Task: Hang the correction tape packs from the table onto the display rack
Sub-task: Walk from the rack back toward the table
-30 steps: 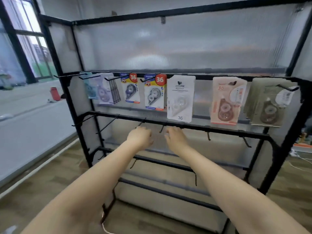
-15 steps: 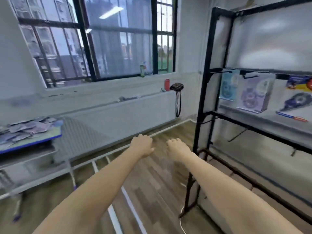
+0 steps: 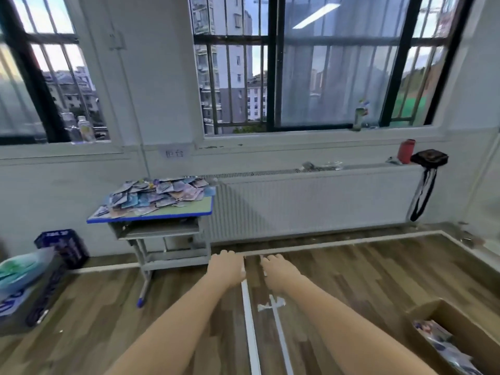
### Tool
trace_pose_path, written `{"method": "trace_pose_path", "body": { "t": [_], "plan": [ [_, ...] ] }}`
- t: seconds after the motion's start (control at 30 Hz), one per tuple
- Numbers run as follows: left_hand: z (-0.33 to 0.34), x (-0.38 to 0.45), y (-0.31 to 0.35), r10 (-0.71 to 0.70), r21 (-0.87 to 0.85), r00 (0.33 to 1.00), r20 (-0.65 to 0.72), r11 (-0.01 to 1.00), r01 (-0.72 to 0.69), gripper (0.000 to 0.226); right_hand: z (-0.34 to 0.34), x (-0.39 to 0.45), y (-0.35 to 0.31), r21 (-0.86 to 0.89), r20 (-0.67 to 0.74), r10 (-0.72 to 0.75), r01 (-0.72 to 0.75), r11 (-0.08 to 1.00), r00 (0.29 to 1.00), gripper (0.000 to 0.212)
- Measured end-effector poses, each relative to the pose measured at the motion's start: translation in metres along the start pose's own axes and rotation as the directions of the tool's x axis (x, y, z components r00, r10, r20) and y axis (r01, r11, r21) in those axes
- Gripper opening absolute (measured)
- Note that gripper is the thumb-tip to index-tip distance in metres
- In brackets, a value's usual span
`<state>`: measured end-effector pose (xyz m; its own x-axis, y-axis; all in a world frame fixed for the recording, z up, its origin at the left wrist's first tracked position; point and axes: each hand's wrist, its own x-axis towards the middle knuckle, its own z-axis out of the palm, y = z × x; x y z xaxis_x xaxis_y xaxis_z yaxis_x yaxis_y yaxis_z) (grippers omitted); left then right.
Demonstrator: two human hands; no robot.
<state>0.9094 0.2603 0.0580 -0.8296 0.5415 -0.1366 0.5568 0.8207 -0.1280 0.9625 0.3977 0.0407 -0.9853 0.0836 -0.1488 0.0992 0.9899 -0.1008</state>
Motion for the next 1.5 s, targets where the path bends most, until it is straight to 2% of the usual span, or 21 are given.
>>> {"method": "trace_pose_path", "body": {
  "t": [0.23,0.43,0.7,0.83,1.1,1.37,1.5],
  "plan": [
    [0.004,0.119,-0.067,-0.17,-0.022,0.985,0.041,0.985,0.171,0.043,-0.024,0.161,0.009,0.034,0.015,-0.14,0.14,0.99,0.99,0.037],
    [-0.008,0.21,-0.115,-0.282,-0.086,0.956,0.076,0.954,0.288,0.04,-0.048,0.289,0.018,-0.041,0.057,-0.221,0.224,0.974,0.974,0.04],
    [0.023,0.316,-0.194,-0.318,-0.09,0.938,0.135,0.939,0.331,0.04,-0.023,0.428,-0.008,-0.038,0.167,-0.276,0.286,0.957,0.946,0.038],
    [0.022,0.381,-0.253,-0.275,-0.016,0.953,0.126,0.96,0.279,0.04,-0.025,0.518,-0.033,-0.016,0.164,-0.256,0.262,0.965,0.953,0.038],
    [-0.001,0.503,-0.37,-0.196,-0.088,0.979,0.05,0.976,0.2,0.042,-0.043,0.666,-0.073,0.085,0.133,-0.183,0.173,0.981,0.974,0.041],
    [0.019,0.617,-0.419,-0.118,-0.181,0.981,0.157,0.973,0.146,0.031,-0.024,0.771,-0.041,0.139,0.243,-0.022,-0.012,0.99,0.97,0.039],
    [0.028,0.688,-0.444,-0.126,-0.248,0.98,0.156,0.955,0.162,0.031,-0.022,0.84,-0.02,0.184,0.235,0.042,-0.087,0.979,0.971,0.036]
  ]
}}
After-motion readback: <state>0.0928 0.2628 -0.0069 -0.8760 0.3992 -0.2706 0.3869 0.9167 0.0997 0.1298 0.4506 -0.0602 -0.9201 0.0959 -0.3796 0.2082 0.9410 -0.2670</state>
